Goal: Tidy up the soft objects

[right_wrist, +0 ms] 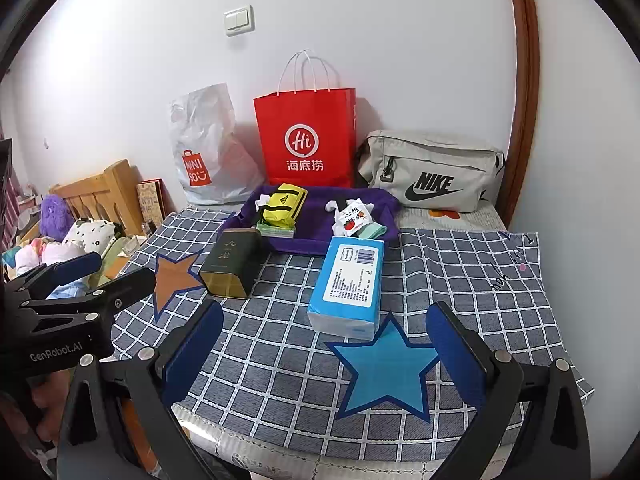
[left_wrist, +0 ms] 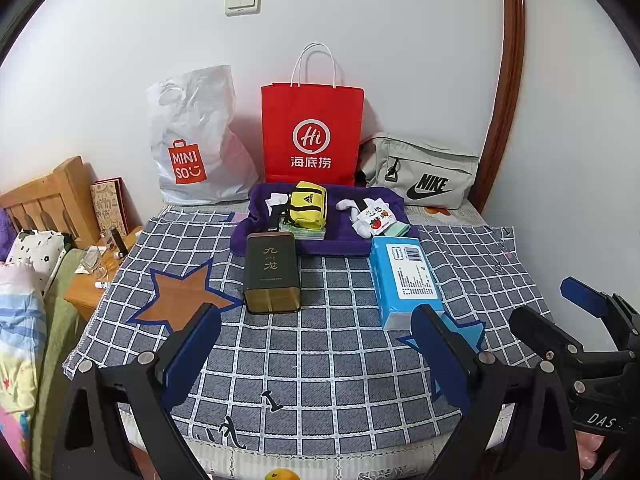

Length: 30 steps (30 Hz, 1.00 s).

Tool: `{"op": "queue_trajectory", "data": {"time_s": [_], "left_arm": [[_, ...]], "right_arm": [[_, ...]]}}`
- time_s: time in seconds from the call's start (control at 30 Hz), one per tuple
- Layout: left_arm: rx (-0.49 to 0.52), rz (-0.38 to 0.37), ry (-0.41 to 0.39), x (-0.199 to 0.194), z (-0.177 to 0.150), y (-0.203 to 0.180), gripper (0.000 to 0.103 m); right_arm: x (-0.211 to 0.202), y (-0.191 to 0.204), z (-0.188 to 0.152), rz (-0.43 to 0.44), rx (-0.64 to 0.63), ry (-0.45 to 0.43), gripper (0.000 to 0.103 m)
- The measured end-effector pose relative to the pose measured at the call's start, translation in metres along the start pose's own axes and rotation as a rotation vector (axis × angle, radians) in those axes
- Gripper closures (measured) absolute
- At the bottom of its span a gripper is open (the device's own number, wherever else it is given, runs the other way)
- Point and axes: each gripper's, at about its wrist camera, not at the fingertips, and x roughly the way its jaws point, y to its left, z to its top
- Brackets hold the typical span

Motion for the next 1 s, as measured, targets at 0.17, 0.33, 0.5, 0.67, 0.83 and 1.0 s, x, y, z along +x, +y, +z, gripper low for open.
{"op": "queue_trajectory", "data": {"time_s": [0.17, 0.33, 0.5, 0.67, 0.83, 1.0], "left_arm": [[0.000, 0.000, 0.000, -0.0006, -0.0004, 0.0000, 0.007], [0.000, 0.000, -0.001, -0.0009, -0.0002, 0.0002, 0.007], [-0.001, 0.001, 0.000, -0.0010, -0.0005, 0.0003, 0.007], [0.000, -0.001, 0.000, -0.0008, -0.0003, 0.0009, 0.007], [0.000, 0.002, 0.002, -0.0004, -0.0009, 0.0012, 0.007], [-0.008, 0.009, 0.003, -0.0019, 0.0004, 0.0037, 0.006]], "right_arm": [[-0.0002, 0.0005, -0.0001, 0.000, -0.001, -0.001, 0.003], [-0.0012, 0.0010, -0.0002, 0.001, 0.000, -0.001, 0.003], [-0.0014, 0.0009, -0.0004, 0.001, 0.001, -0.001, 0.003], [-0.0015, 0.0012, -0.0003, 0.001, 0.001, -0.001, 0.003], [-0.0013, 0.0010, -0.0006, 0.002, 0.000, -0.001, 0.002], [0.0004, 0.0038, 0.0008, 0.011, -0.007, 0.005, 0.002]]}}
